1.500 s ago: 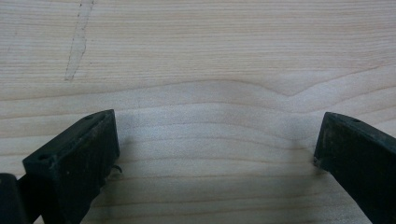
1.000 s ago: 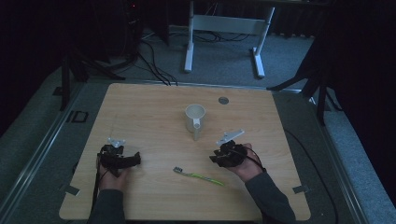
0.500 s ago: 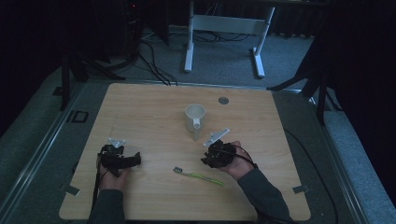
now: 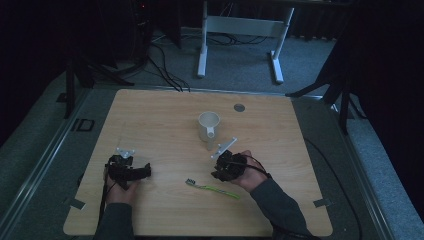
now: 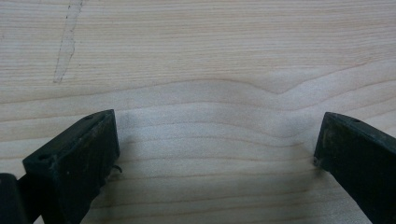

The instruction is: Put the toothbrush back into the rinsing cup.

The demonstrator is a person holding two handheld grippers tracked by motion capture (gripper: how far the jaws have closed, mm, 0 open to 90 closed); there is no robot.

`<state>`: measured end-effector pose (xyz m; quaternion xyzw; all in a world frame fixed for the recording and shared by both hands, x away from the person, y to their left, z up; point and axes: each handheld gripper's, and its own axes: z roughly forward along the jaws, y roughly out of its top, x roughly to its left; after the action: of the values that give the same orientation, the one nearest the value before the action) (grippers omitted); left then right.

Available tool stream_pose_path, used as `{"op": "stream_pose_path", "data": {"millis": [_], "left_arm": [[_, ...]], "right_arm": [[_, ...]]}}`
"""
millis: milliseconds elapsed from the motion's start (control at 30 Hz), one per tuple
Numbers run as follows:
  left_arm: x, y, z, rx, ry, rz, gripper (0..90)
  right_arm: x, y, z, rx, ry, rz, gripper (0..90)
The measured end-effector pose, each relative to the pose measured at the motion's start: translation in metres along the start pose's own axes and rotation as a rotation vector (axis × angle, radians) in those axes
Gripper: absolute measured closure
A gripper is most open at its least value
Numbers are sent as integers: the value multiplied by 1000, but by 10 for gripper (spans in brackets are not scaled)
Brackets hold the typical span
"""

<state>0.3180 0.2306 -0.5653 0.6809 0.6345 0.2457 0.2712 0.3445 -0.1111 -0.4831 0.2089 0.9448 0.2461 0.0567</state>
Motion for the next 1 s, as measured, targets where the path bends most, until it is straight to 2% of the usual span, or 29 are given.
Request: {"op": "stream_pose_path", "data": {"millis": [1000], "left_arm": [[-2,0,0,0,-7,10,1]], "right_arm": [[17,20,7,86,38,-98,710]]}}
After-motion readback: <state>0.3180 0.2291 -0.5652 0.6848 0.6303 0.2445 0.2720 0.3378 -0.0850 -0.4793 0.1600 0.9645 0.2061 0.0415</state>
